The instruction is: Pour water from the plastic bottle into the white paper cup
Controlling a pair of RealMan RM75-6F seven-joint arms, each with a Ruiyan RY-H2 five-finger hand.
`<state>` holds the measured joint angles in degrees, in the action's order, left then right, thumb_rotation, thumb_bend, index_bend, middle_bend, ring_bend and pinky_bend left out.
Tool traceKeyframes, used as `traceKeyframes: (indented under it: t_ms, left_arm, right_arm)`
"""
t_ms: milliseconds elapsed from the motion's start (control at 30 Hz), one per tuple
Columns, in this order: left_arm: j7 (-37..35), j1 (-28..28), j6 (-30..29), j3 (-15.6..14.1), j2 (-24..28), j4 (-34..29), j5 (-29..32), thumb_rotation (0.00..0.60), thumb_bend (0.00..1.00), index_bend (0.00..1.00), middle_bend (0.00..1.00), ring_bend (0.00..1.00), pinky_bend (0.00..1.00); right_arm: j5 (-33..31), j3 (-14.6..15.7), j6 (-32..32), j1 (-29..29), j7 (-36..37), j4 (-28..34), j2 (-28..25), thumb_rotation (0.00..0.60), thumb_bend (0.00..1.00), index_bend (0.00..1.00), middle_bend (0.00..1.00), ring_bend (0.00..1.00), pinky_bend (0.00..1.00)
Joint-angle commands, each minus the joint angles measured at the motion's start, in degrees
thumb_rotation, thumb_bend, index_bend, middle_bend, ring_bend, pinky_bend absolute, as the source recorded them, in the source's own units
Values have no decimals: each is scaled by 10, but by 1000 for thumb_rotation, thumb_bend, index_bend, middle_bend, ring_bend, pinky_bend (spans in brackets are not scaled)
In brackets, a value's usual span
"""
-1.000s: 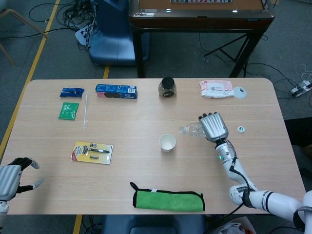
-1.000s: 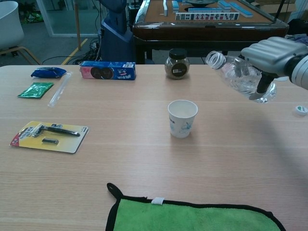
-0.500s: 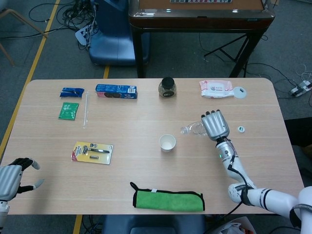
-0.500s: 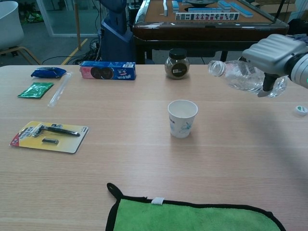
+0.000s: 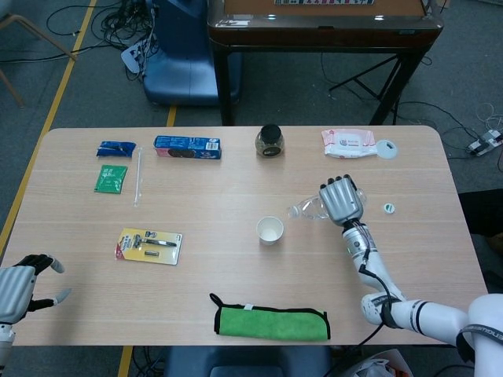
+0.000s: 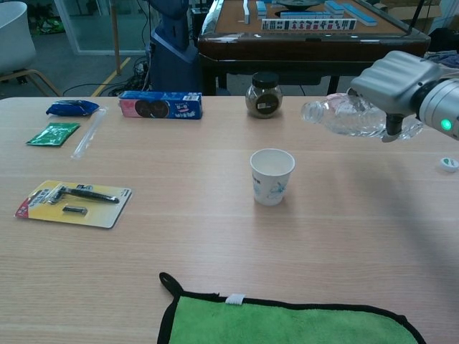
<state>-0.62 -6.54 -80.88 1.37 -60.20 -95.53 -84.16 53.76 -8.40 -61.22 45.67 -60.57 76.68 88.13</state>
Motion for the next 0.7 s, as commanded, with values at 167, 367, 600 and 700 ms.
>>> traceKeyframes:
  t_ms: [167,367,600,700]
  left_arm:
    - [0,0,0,0,0,0,0,600,141,500,433,344,552]
    - [2,0,1,0,0,0,3,600,141,500,433,345,552]
    - [5,1,1,0,1,-1,3,600,140,501,433,344,552]
    - [6,1,1,0,1,-1,3,600,140,500,433,344,552]
  right_arm:
    - [-9,7,-9,10,-33,-1,7,600,166,598,600,514,566]
    - [-19,13,-14,17,-62,-13,17,600,165,598,600,514,565]
    - [-18,19,-13,23,-74,-25,24,600,165,598,600,514,565]
    - [-18,20,-13,26,-78,-27,27,600,165,598,600,514,565]
